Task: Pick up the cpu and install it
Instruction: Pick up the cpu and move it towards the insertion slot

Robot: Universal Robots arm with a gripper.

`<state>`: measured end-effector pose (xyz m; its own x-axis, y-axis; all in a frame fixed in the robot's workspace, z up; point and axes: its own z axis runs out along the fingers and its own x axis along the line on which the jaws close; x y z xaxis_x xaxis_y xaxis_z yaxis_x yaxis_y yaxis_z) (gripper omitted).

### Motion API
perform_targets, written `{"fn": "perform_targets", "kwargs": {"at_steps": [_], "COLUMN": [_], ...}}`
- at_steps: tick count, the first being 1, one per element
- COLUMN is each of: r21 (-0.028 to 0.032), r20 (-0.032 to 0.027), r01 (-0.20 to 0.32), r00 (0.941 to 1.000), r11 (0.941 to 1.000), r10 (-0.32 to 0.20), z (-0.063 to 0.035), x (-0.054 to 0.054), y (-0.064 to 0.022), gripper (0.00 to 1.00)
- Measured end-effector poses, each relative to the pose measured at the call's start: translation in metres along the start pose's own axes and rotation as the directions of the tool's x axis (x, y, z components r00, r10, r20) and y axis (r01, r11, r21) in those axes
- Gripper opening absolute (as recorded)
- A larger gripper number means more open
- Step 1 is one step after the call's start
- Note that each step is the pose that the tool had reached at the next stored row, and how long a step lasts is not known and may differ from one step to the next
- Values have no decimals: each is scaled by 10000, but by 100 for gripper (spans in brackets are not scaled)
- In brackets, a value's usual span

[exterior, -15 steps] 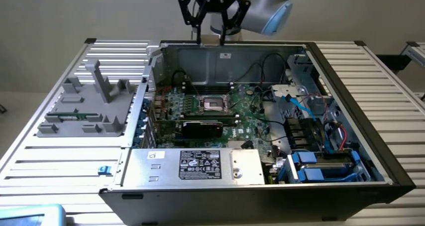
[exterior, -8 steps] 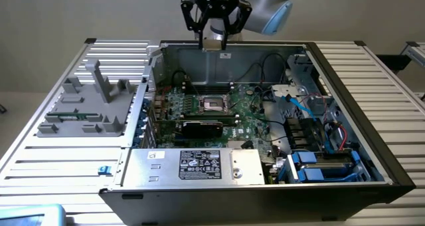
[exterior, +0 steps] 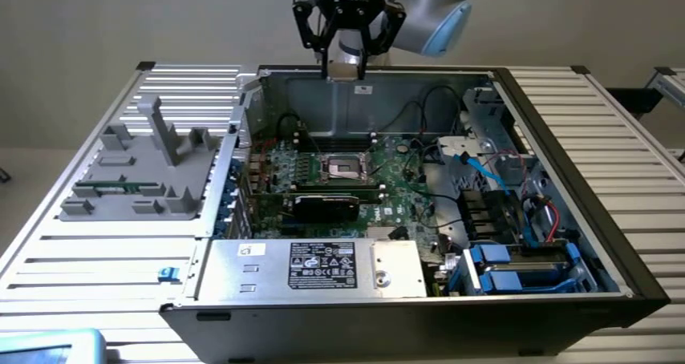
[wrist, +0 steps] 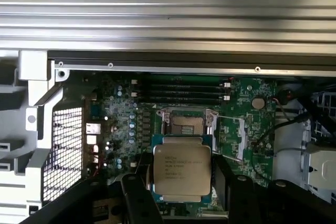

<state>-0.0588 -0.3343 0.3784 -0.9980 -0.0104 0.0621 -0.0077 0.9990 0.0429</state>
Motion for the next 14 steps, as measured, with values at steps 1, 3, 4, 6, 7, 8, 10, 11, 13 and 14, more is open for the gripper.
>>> {"fn": "perform_targets", "kwargs": {"at_steps": [1, 3, 4, 6, 7, 8, 10, 11, 13, 14], "r21": [-1, 2, 2, 1, 1, 2, 1, 0, 1, 0], "r20": [3, 3, 3, 3, 3, 3, 3, 4, 4, 4], "r01": [-1, -4, -6, -8, -10, -15, -24, -27, -29, -29], "r00": [10000, 10000, 10000, 10000, 10000, 10000, 10000, 10000, 10000, 10000], "r11": [10000, 10000, 10000, 10000, 10000, 10000, 10000, 10000, 10000, 10000], "r10": [1, 4, 6, 8, 10, 15, 24, 27, 29, 29], "z": [1, 2, 2, 3, 3, 2, 1, 1, 0, 0], "x": [-3, -13, -20, -40, -51, -64, -95, -107, -111, -111], "y": [20, 62, 82, 116, 129, 140, 155, 161, 162, 162], "gripper": [56, 56, 56, 56, 56, 56, 56, 56, 56, 56]}}
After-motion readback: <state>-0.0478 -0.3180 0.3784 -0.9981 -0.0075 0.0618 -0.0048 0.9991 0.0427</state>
